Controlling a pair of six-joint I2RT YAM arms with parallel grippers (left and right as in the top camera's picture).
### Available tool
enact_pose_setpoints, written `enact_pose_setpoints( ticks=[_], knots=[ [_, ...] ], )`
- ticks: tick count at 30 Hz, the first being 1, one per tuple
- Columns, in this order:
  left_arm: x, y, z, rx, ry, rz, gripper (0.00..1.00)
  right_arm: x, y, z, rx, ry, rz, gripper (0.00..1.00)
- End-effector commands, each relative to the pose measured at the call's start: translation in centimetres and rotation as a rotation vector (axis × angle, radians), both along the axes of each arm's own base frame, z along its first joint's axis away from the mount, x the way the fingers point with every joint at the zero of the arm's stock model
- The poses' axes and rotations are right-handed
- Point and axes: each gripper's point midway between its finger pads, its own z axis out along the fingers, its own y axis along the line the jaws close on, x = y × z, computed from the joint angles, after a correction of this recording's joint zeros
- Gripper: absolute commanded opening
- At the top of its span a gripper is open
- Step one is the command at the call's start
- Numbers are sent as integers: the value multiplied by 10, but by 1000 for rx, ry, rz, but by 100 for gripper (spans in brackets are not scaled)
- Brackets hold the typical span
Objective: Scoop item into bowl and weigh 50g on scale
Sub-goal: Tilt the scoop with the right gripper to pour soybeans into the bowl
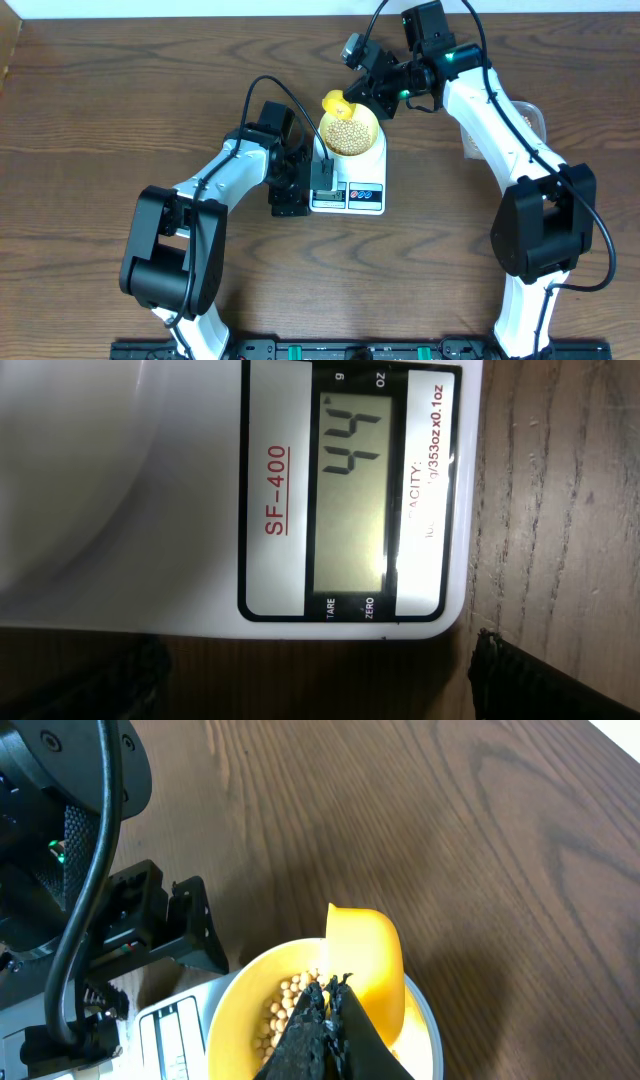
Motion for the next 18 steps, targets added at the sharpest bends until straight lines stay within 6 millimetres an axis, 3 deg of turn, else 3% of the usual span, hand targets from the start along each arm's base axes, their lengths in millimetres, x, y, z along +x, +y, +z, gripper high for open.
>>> enact_pose_setpoints(
  ticks=[1,18],
  knots=[
    [-5,2,-5,8,22,9,98,-4,4,11,23,-19,24,1],
    [-5,2,-5,8,23,9,97,-4,-6,23,23,-38,13,1]
  ],
)
